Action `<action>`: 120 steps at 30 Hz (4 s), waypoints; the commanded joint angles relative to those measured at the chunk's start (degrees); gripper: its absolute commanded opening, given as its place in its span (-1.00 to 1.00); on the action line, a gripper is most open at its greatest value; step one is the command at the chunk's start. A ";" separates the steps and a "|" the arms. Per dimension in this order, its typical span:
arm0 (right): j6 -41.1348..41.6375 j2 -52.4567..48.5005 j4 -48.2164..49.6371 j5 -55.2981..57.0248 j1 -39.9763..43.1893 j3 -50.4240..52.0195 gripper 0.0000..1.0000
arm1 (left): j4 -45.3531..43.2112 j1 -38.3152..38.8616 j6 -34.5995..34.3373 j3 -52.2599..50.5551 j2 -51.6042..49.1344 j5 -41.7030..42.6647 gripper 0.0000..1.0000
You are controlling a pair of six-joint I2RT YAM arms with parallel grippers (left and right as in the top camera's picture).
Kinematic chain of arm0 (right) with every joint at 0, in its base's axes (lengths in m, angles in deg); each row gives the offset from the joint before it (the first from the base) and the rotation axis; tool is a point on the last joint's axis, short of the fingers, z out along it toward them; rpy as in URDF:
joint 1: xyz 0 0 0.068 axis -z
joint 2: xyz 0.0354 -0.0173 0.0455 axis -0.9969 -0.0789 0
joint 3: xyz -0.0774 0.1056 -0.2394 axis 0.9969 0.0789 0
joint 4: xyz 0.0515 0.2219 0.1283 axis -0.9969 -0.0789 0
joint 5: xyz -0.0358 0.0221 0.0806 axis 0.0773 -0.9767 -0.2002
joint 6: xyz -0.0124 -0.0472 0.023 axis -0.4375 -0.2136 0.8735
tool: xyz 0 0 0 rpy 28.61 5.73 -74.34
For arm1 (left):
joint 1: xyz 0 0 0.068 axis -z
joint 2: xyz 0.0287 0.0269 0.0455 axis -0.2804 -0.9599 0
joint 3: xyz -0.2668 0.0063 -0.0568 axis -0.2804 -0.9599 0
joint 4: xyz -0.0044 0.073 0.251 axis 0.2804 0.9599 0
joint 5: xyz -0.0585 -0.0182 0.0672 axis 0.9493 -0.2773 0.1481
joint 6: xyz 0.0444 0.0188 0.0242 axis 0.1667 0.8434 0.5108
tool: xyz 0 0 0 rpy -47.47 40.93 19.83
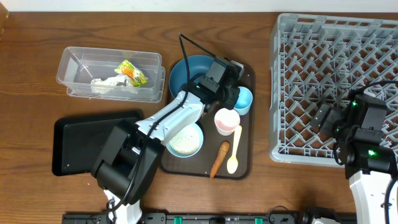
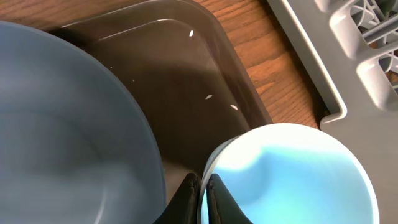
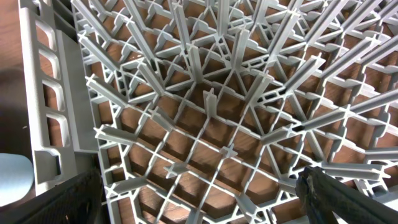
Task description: Sort waste into correct bins and load items into the dishwasher rack
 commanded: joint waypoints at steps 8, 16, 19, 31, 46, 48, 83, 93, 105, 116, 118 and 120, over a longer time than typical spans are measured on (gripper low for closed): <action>0.00 -0.02 1.92 -1.11 0.50 -1.11 0.98 | -0.96 -9.07 -12.41 0.85 11.04 6.19 -0.88; -12.04 -4.00 16.96 -36.22 0.44 -1.11 0.98 | -2.45 -25.18 -28.59 0.83 11.76 39.54 -0.87; -15.58 -7.91 22.16 -52.65 0.09 -1.11 0.98 | -2.67 -28.15 -28.57 0.83 11.47 48.37 -0.88; -13.99 -24.39 49.37 -87.12 -10.43 -1.11 0.98 | -7.80 -25.62 -26.62 0.79 11.45 58.21 -0.88; -9.90 -25.90 58.62 -62.95 -16.02 -1.11 0.96 | -7.78 -22.32 -29.03 0.79 11.45 58.49 -0.87; -9.90 -25.90 58.75 -60.96 -16.13 -1.11 0.96 | -7.78 -22.32 -29.24 0.79 11.45 58.47 -0.88; -9.92 -25.90 69.72 -66.86 -20.57 -1.11 0.34 | -7.80 -21.31 -29.24 0.79 11.45 58.40 -0.88; -9.11 -25.90 65.37 -64.02 -20.44 -1.11 0.21 | -7.80 -21.31 -29.22 0.79 11.45 57.64 -0.87; -6.19 -25.90 62.75 -60.70 -18.12 -1.11 0.20 | -4.52 -21.31 -22.95 0.79 11.45 46.75 -0.27; -7.78 -23.96 45.79 -49.22 -14.78 -1.44 -0.29 | 7.69 -23.32 -12.63 0.79 11.65 31.41 -0.27; -8.98 -22.14 41.03 -43.69 -14.43 -2.45 -0.36 | 9.55 -23.89 -11.13 0.79 12.17 28.68 -0.27; -10.71 -20.20 36.54 -39.19 -14.36 -4.00 -0.41 | 11.47 -24.35 -9.57 0.79 12.96 25.55 -0.27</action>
